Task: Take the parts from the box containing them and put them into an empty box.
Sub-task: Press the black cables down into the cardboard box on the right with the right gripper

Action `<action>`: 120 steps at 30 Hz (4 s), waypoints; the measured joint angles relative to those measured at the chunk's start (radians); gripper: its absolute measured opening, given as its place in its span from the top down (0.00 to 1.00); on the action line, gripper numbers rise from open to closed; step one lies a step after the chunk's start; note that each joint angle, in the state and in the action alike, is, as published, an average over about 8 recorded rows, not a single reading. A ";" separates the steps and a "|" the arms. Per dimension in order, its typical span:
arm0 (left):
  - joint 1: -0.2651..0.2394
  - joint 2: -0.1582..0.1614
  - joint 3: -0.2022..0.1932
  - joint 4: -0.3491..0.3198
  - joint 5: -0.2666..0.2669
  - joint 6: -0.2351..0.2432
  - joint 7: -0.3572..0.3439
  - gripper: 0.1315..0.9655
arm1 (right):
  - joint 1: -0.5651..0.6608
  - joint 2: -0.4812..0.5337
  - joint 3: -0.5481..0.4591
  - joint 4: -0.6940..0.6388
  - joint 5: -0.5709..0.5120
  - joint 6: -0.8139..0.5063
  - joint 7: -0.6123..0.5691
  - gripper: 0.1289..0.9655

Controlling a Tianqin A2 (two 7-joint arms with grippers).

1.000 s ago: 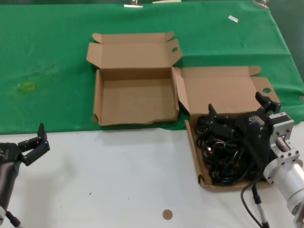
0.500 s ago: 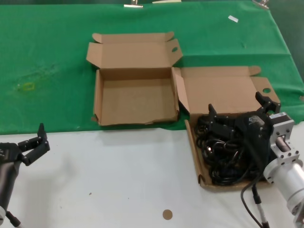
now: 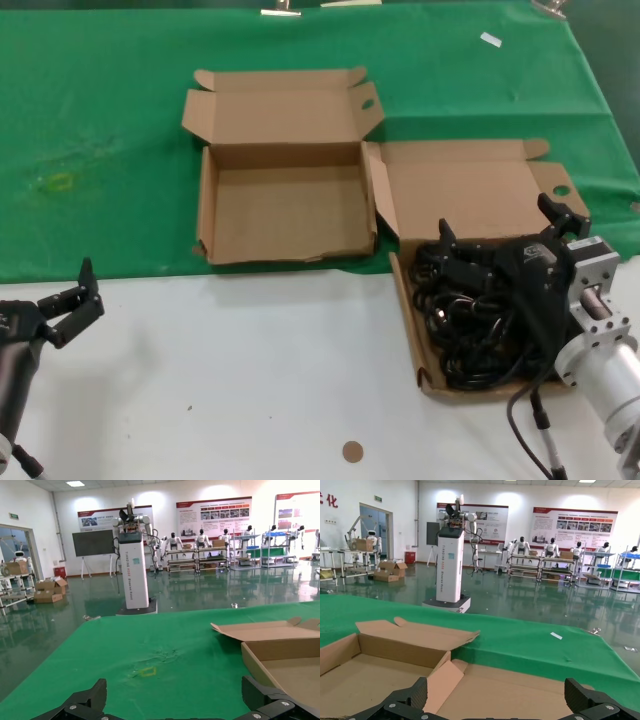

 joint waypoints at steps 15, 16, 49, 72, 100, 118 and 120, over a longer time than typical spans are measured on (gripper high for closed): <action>0.000 0.000 0.000 0.000 0.000 0.000 0.000 0.15 | 0.000 0.000 0.000 0.000 0.000 0.000 0.000 0.00; 0.000 0.000 0.000 0.000 0.000 0.000 0.000 0.15 | 0.000 0.000 0.000 0.000 0.000 0.000 0.000 0.00; 0.000 0.000 0.000 0.000 0.000 0.000 0.000 0.88 | 0.012 0.147 -0.002 -0.010 -0.023 -0.112 -0.022 0.00; 0.000 0.000 0.000 0.000 0.000 0.000 0.000 0.99 | 0.110 0.589 -0.103 0.013 -0.104 -0.495 0.034 0.00; 0.000 0.000 0.000 0.000 0.000 0.000 0.000 0.99 | 0.517 0.725 -0.285 -0.174 -0.214 -1.049 -0.190 0.01; 0.000 0.000 0.000 0.000 0.000 0.000 -0.001 0.99 | 0.649 0.599 -0.384 -0.319 -0.329 -1.091 -0.237 0.20; 0.000 0.000 0.000 0.000 0.000 0.000 -0.001 0.99 | 0.658 0.588 -0.392 -0.330 -0.340 -1.093 -0.240 0.24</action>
